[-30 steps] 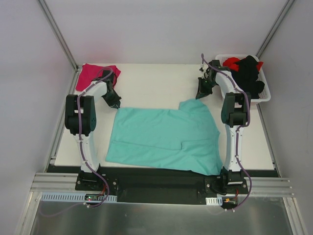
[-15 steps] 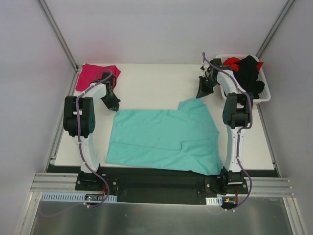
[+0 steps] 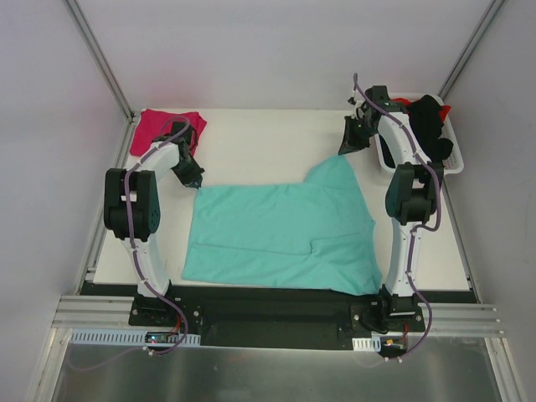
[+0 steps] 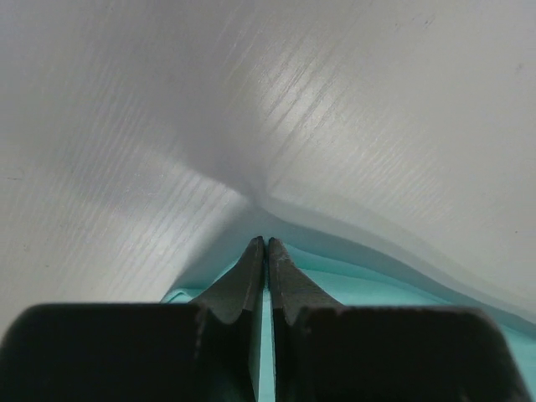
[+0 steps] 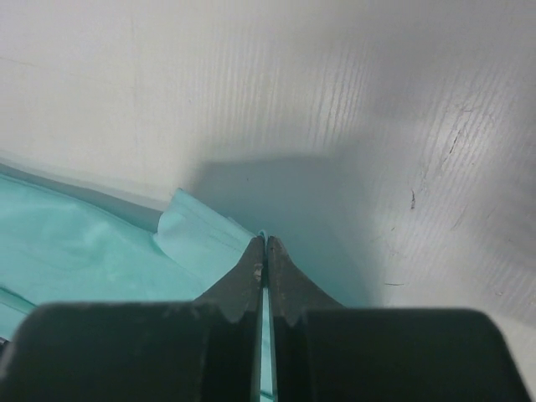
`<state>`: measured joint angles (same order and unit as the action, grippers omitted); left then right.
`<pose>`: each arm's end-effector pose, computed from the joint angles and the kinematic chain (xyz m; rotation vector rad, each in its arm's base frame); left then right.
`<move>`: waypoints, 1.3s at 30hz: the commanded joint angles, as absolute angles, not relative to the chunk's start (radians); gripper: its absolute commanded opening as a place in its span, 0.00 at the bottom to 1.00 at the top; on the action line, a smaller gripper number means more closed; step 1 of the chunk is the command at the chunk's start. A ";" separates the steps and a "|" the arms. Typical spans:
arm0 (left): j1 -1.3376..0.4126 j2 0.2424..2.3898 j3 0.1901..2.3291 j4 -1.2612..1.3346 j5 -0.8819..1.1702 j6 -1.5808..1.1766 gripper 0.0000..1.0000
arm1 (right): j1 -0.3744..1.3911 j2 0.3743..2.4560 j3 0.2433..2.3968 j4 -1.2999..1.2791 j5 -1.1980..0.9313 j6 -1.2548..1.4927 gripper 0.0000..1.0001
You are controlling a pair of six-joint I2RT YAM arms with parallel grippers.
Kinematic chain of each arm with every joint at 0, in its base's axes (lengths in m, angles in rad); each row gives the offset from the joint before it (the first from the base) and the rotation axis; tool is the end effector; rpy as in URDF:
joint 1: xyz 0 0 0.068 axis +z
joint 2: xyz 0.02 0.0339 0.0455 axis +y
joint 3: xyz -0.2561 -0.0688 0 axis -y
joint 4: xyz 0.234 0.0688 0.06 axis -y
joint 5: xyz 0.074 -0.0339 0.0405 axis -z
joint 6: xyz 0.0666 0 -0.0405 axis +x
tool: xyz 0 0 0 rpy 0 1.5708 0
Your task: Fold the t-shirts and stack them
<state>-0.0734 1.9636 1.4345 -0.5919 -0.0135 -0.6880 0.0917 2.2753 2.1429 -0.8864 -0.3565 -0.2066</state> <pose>0.4104 -0.0293 0.1572 -0.8241 2.5828 -0.2135 0.4931 0.0687 0.2211 -0.5060 2.4946 0.4159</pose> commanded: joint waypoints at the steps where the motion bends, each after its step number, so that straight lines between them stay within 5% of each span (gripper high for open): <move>1: -0.081 1.872 1.430 -0.627 -0.063 -0.669 0.00 | 0.103 2.164 2.184 -0.917 -0.377 -0.190 0.01; 39: -0.081 2.065 1.743 -0.650 -0.080 -0.630 0.00 | 0.094 2.237 2.324 -0.888 -0.382 -0.195 0.01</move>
